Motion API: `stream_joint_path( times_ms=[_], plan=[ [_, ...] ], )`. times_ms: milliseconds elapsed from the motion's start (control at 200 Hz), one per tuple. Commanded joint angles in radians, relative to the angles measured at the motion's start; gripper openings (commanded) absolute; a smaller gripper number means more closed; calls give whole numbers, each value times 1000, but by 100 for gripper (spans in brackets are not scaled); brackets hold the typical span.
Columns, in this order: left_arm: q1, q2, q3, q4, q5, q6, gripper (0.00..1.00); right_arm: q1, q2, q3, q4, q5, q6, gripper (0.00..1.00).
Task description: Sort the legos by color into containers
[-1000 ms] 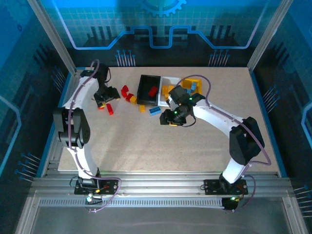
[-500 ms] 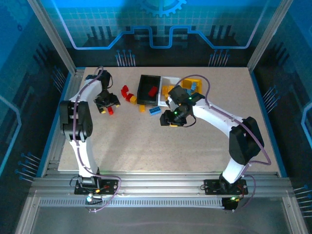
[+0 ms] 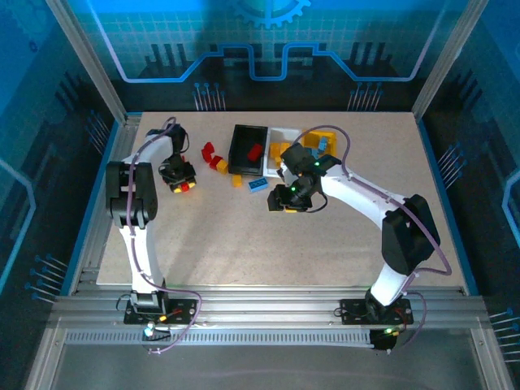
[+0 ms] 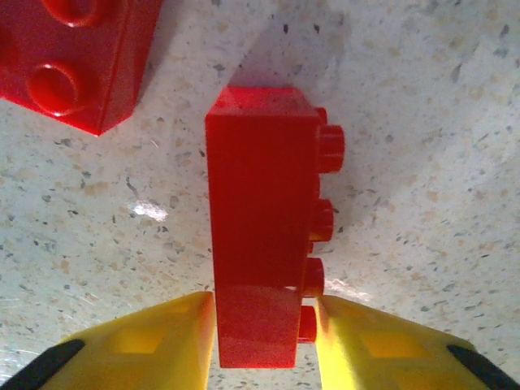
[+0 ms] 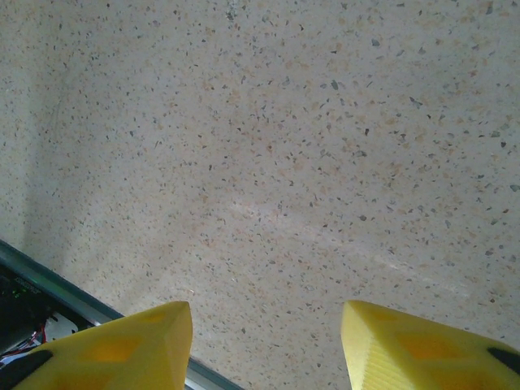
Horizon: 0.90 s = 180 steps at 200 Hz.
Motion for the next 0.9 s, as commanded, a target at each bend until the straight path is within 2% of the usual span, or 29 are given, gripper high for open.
stream_joint_path(
  times_ms=[0, 315, 445, 640, 896],
  plan=[
    [11, 14, 33, -7, 14, 14, 34, 21, 17, 36, -34, 16, 16, 53],
    [4, -68, 19, -7, 71, 10, 25, 26, -12, 27, -38, 47, 9, 53],
    [-21, -90, 64, -26, 93, 4, 23, 19, -44, 1, -32, 58, 10, 53],
    [-99, -76, 212, -67, 136, -20, 23, -27, -115, -58, -31, 67, 9, 54],
    [-217, 64, 504, -17, 312, -90, 24, -120, -260, -179, -38, 70, 16, 54]
  ],
)
